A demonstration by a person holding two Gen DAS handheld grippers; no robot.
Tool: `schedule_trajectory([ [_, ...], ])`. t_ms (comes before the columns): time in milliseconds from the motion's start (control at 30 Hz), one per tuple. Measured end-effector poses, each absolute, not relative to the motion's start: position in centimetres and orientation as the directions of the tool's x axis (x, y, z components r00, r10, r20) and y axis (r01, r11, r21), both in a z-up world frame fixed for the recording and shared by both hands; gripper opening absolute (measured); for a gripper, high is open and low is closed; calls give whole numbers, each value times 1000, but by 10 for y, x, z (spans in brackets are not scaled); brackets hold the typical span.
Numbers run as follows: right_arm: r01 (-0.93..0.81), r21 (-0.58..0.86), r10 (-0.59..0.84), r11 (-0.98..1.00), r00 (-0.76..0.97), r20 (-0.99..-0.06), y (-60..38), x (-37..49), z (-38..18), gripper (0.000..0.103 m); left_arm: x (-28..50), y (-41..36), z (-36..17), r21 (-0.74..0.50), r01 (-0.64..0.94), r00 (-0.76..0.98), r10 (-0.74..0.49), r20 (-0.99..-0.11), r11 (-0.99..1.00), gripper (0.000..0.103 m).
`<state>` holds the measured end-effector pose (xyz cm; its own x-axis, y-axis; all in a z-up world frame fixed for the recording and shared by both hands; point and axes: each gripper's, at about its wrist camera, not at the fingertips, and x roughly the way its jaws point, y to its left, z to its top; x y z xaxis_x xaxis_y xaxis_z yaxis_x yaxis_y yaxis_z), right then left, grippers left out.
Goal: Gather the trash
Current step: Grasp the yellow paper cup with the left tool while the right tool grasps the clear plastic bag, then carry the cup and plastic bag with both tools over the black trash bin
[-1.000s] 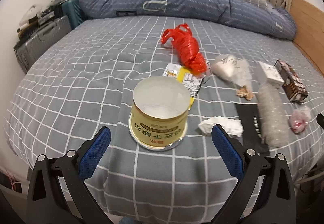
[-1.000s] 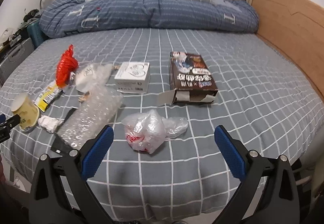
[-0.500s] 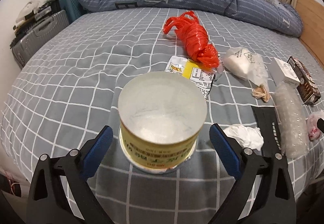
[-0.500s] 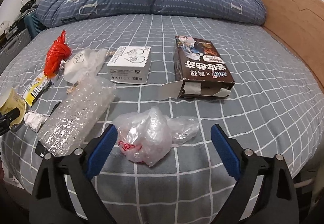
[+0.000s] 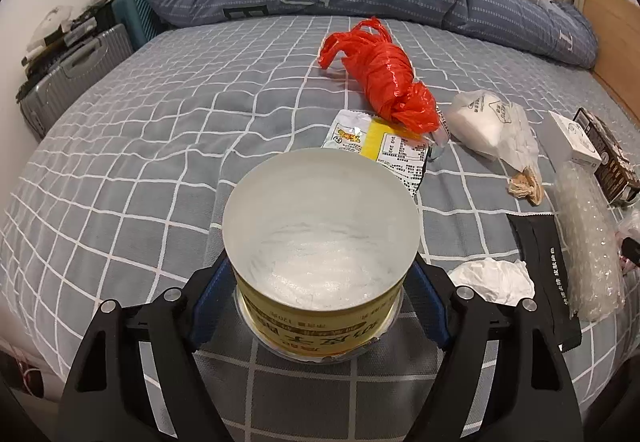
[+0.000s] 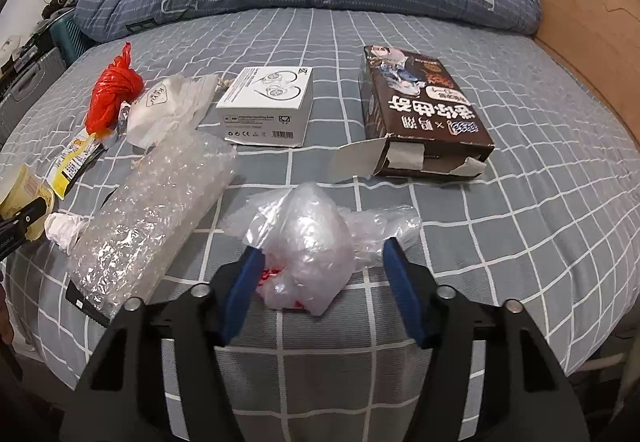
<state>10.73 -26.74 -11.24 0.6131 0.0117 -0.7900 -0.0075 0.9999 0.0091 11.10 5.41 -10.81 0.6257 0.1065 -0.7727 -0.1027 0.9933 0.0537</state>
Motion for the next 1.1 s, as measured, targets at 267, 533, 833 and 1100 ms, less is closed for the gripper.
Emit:
schedule_trajectory([
  [267,-4,36,31,999,606,-795,-268,107,-110,36,108,55,-106,23,-110,621,87,-779,994,76],
  [533,-1,44,35,999,629,-777,-269,99,-94,35,101,55,-92,1,-112,626,71,-776,994,76],
  [833,2,41,29,999,655,-755,-267,85,-71,35,87,51,-69,3,-104,645,70,-761,995,76],
  [1100,-5,38,31,999,682,-731,-262,69,-53,35,70,45,-51,10,-86,664,65,-745,996,76],
])
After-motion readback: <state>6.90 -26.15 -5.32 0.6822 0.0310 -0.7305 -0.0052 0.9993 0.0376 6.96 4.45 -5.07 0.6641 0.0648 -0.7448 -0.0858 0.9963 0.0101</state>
